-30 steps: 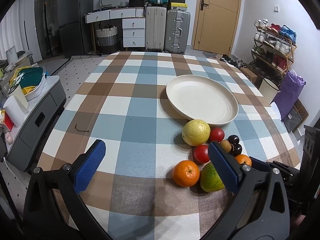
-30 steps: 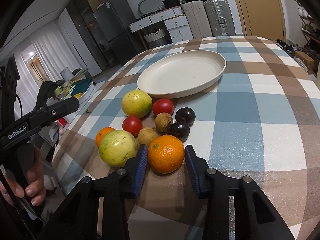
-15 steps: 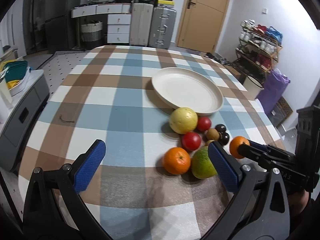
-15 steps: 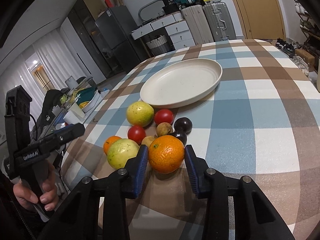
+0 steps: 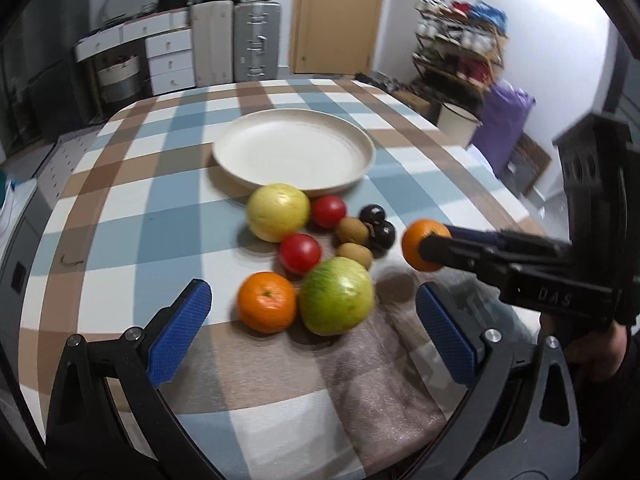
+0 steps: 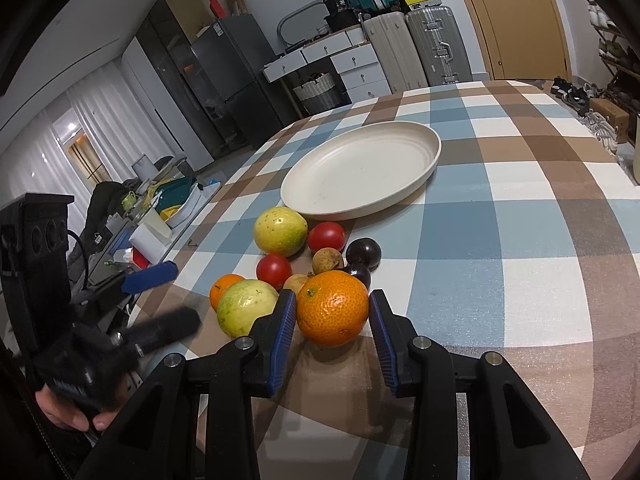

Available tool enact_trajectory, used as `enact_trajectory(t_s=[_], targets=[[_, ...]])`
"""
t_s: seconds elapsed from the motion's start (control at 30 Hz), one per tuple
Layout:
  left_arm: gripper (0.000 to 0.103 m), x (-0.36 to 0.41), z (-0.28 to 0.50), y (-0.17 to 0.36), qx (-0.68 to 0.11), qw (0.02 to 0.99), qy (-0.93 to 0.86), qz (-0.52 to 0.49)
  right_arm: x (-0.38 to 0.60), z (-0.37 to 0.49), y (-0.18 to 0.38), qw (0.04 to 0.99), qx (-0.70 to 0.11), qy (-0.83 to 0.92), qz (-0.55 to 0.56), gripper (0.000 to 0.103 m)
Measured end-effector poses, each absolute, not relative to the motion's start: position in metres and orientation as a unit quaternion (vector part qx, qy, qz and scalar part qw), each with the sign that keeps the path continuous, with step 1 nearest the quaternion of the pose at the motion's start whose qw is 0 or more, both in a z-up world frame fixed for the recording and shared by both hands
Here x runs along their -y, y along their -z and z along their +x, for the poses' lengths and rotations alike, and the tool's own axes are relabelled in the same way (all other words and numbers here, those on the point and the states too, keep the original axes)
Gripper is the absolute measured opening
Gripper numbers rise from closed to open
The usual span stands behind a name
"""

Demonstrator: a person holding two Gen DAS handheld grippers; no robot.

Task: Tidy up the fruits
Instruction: 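Grasp the green pomelo with the left tool while the right tool holds the orange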

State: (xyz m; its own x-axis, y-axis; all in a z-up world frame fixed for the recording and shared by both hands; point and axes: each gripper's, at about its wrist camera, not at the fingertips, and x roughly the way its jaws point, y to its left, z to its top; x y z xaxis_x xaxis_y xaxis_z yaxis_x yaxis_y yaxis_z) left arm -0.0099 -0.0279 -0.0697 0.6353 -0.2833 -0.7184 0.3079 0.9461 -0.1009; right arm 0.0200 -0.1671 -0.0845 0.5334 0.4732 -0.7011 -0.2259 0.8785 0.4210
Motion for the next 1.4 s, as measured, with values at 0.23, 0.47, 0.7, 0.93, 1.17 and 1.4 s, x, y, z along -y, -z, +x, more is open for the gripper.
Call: enact_trajectory(t_s=[0.23,0.47,0.7,0.93,1.17,1.4], targets=[[0.102,0.053,-0.008,0.075,-0.403,0.894,0.184,0.064,0.172,0.019,0.087,0.863,-0.438,-0.203,0.151,0.038],[0.096,0.074,-0.009,0.076,-0.396,0.890,0.194,0.115,0.179,0.019,0.089,0.862,-0.437,-0.201,0.160,0.038],[0.075,0.080,0.001,0.087,-0.427,0.871,0.204,0.129,0.182,0.016,0.091,0.860,-0.436,-0.203,0.170,0.038],[0.046,0.063,0.014,0.093,-0.445,0.866,0.208,0.093,0.185,0.015,0.091,0.860,-0.435,-0.201,0.174,0.038],[0.045,0.049,0.021,0.094,-0.452,0.862,0.226,0.046,0.188,0.015,0.092,0.860,-0.435,-0.199,0.178,0.038],[0.045,0.045,0.020,0.092,-0.450,0.862,0.230,0.038,0.189,0.013,0.092,0.861,-0.435,-0.196,0.179,0.038]])
